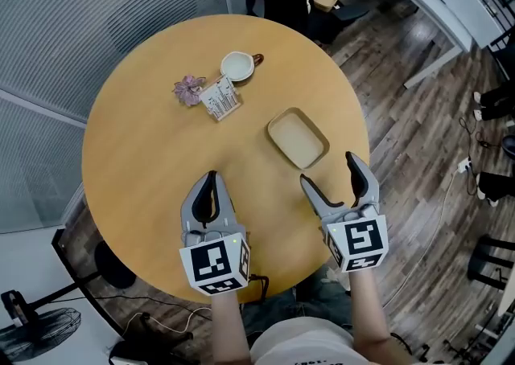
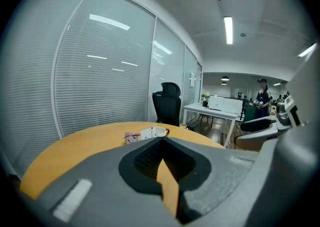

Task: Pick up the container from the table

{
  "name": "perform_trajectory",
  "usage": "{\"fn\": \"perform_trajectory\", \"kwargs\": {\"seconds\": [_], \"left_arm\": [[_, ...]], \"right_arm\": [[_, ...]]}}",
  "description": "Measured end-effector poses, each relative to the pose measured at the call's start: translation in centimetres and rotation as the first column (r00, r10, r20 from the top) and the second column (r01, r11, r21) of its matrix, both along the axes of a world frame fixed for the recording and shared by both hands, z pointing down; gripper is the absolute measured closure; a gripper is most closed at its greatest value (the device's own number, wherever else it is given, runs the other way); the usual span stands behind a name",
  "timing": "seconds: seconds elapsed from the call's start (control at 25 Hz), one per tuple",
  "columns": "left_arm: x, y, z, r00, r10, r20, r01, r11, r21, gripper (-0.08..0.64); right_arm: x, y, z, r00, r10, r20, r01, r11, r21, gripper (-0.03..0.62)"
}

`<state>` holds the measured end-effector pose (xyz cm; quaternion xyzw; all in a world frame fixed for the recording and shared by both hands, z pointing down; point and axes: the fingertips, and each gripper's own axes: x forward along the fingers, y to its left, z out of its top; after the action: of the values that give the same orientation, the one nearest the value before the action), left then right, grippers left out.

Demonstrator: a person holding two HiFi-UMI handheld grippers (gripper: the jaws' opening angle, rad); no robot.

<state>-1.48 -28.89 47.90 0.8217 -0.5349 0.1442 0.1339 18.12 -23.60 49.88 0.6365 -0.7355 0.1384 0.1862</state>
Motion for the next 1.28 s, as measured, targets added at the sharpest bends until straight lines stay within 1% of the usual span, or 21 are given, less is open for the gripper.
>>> {"fn": "perform_trajectory", "kwargs": {"seconds": [0.16, 0.28, 0.4, 0.6, 0.72, 0.84, 1.08, 1.16, 1.28], "left_arm": [[0.2, 0.0, 1.8, 1.000, 0.003, 0.005, -0.003, 0.999, -0.038, 0.560], [0.4, 0.2, 3.0, 1.000, 0.004, -0.002, -0.004, 0.997, -0.071, 0.560], [0.7, 0.6, 3.9, 1.000, 0.003, -0.004, -0.004, 0.995, -0.097, 0.560], [0.6, 0.6, 5.9, 1.000, -0.008, 0.014, 0.010, 0.992, -0.129, 0.560], [0.7, 0.4, 7.2, 1.000, -0.020, 0.018, 0.022, 0.987, -0.160, 0.560], [1.0, 0.5, 8.5, 1.000, -0.023, 0.017, 0.026, 0.982, -0.188, 0.560], [0.4, 0.1, 9.7, 0.999, -0.049, 0.022, 0.052, 0.976, -0.214, 0.560], [0.2, 0.0, 10.0, 0.998, -0.057, 0.024, 0.061, 0.974, -0.218, 0.560], [0.0, -0.1, 10.0, 0.998, -0.065, 0.027, 0.069, 0.973, -0.220, 0.560]], "right_arm": [[-0.5, -0.1, 2.4, 1.000, -0.024, -0.015, 0.023, 0.998, -0.058, 0.178], [-1.0, -0.3, 3.9, 0.998, -0.052, -0.027, 0.049, 0.994, -0.101, 0.204], [-1.5, -0.5, 5.6, 0.997, -0.081, -0.020, 0.077, 0.986, -0.149, 0.225], [-2.3, -1.2, 8.5, 0.991, -0.136, -0.021, 0.128, 0.969, -0.210, 0.249], [-2.8, -1.6, 10.2, 0.985, -0.173, -0.012, 0.165, 0.956, -0.244, 0.270], [-2.7, -1.7, 12.0, 0.983, -0.183, -0.011, 0.172, 0.942, -0.289, 0.298], [-2.6, -1.8, 14.7, 0.969, -0.235, -0.076, 0.191, 0.909, -0.370, 0.337], [-2.5, -1.7, 15.6, 0.963, -0.253, -0.094, 0.195, 0.893, -0.405, 0.354], [-2.4, -1.2, 17.1, 0.951, -0.285, -0.121, 0.197, 0.858, -0.475, 0.393]]}}
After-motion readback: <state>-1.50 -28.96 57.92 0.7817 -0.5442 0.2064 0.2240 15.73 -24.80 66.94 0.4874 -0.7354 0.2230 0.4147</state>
